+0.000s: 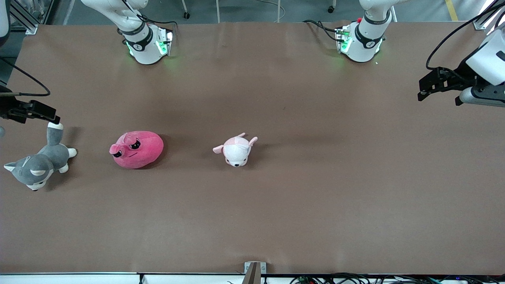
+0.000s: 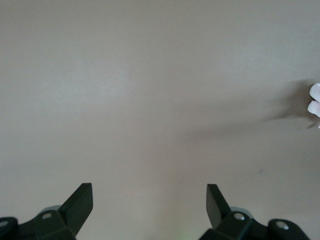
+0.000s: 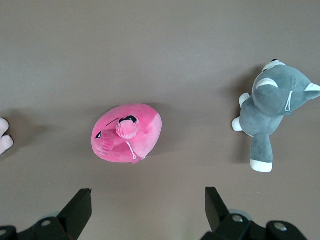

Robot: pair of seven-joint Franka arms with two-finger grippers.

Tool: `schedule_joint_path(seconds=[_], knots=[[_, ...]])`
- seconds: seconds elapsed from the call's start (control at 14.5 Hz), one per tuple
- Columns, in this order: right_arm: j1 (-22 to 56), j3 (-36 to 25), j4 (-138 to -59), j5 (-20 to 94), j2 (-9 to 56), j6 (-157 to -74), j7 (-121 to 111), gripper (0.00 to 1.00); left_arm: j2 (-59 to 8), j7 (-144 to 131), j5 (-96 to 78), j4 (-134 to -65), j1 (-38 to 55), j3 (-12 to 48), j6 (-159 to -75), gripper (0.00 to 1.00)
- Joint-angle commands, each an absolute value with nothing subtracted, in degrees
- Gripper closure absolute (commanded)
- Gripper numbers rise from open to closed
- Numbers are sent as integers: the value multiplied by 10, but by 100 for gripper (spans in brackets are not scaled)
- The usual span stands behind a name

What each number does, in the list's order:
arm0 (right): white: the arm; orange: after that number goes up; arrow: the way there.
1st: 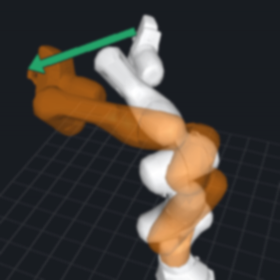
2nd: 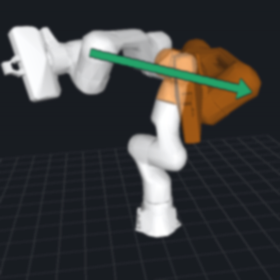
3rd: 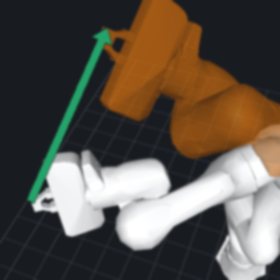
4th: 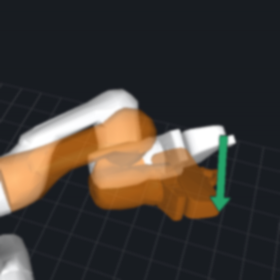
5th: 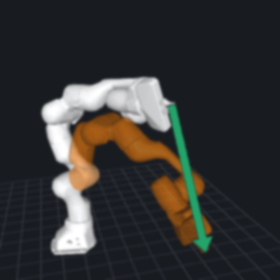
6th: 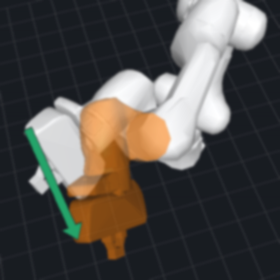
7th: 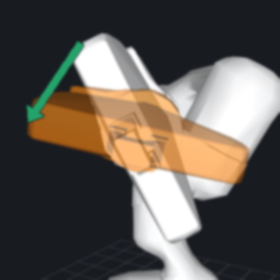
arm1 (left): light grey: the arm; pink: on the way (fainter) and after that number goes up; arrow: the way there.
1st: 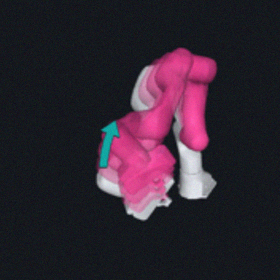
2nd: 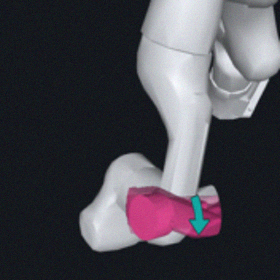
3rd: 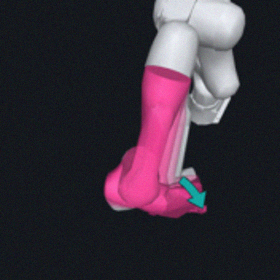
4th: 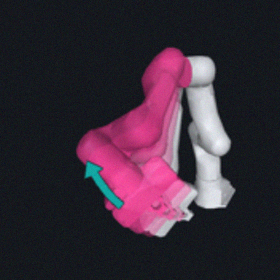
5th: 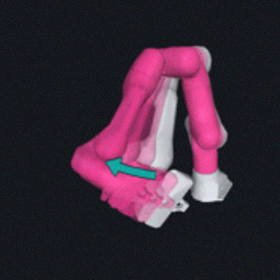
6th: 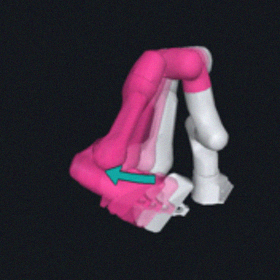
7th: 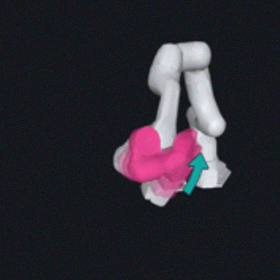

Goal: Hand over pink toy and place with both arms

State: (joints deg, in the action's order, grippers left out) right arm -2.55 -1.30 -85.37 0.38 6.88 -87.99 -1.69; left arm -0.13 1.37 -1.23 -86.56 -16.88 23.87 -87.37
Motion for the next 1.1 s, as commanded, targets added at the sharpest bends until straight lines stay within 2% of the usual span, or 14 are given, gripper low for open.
schedule_joint_path(seconds=[0.0, 0.21, 0.41, 0.55, 0.89, 1.03], knots=[[-18, -10, -843, -12, 77, -875, -10, 0, -8, 10, 1, -852, -171, 243, -869, 0], [-25, -11, -841, 23, 82, -875, -6, 0, -8, 10, 2, -852, -172, 242, -869, 0], [-19, -11, -887, 42, 44, -875, -9, 0, -10, 9, 3, -851, -165, 232, -871, 0], [-18, -11, -906, 42, 24, -875, -9, 0, -9, 10, 4, -851, -141, 205, -871, 0], [-12, -13, -893, 25, 19, -860, -7, 0, -9, 9, 4, -851, -48, 117, -870, 0], [-4, -16, -895, 19, 17, -837, -3, 0, -9, 9, 4, -851, -35, 106, -870, 0]])
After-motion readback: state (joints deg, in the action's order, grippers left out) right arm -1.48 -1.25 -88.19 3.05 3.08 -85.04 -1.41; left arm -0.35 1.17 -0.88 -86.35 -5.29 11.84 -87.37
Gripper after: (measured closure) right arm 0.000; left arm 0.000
